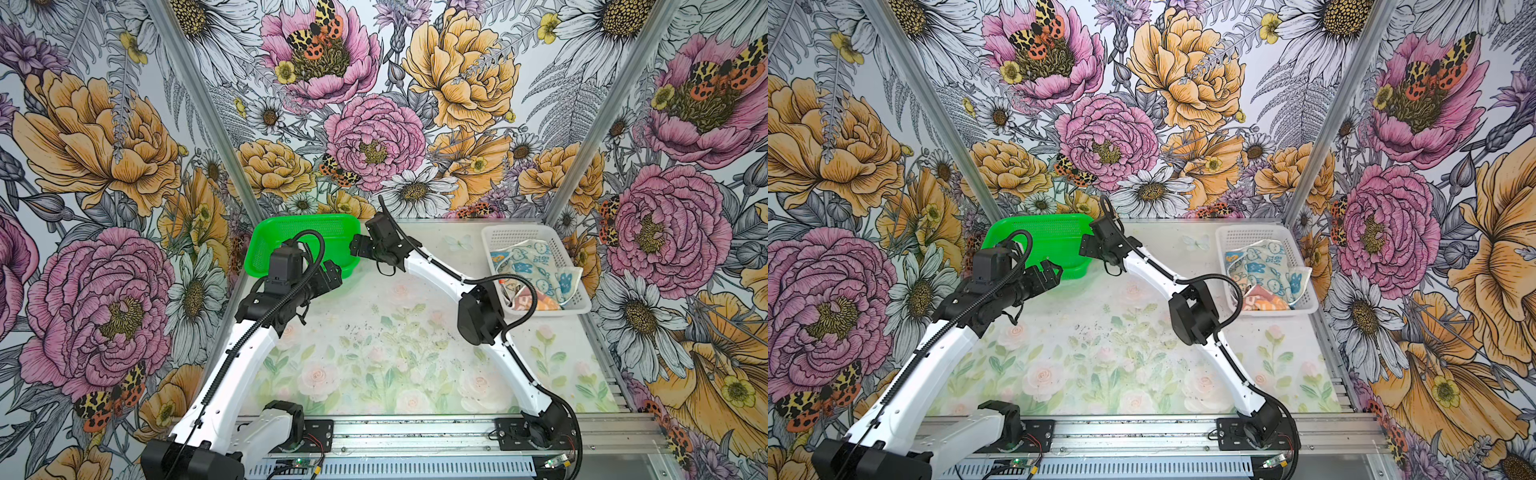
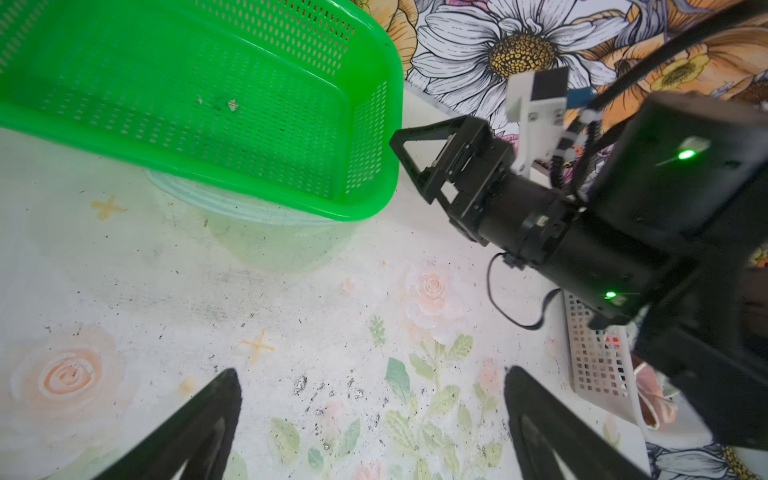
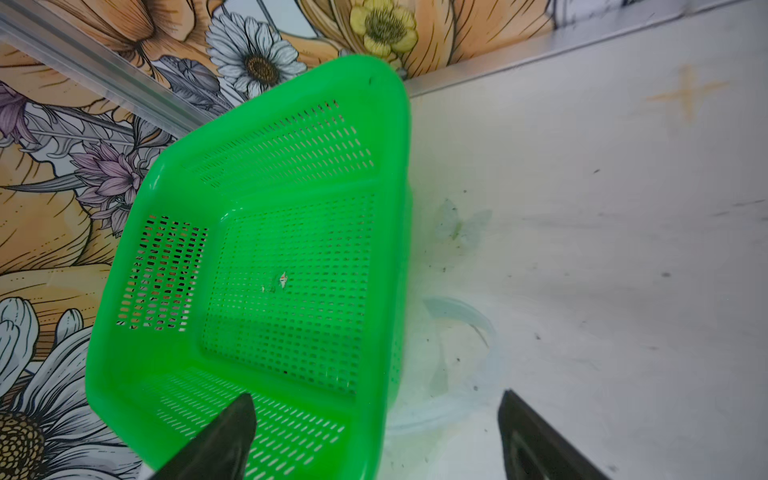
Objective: Fold and stack the towels
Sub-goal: 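Reach the right gripper into the white basket and pinch a blue rabbit towel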
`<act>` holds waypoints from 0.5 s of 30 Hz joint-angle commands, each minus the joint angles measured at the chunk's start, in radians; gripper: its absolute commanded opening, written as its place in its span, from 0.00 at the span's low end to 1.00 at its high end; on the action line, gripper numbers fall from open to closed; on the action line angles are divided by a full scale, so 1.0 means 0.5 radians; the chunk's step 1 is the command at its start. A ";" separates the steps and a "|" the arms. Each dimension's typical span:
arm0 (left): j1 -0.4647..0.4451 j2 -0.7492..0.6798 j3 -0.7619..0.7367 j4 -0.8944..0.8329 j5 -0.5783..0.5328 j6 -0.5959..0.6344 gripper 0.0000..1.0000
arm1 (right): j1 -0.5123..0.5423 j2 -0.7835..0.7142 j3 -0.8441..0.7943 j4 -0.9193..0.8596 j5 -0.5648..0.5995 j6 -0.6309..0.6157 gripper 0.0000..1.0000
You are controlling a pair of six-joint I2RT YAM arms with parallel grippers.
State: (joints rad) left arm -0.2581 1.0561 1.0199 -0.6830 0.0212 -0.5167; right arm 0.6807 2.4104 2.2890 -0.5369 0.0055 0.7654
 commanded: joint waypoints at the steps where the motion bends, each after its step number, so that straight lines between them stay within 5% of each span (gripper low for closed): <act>1: -0.201 0.025 0.049 0.091 -0.289 0.039 0.99 | -0.177 -0.541 -0.348 0.052 0.115 -0.170 0.96; 9: -0.704 0.332 0.255 0.303 -0.570 0.093 0.99 | -0.711 -1.500 -1.417 -0.031 0.239 -0.250 0.99; 15: -0.965 0.741 0.550 0.403 -0.686 0.240 0.99 | -1.184 -1.715 -1.812 -0.122 0.035 -0.296 0.99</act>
State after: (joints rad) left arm -0.7025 1.3624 1.2324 -0.5407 -0.2497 -0.4591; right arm 0.1349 1.5505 1.4387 -0.5426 0.0727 0.6518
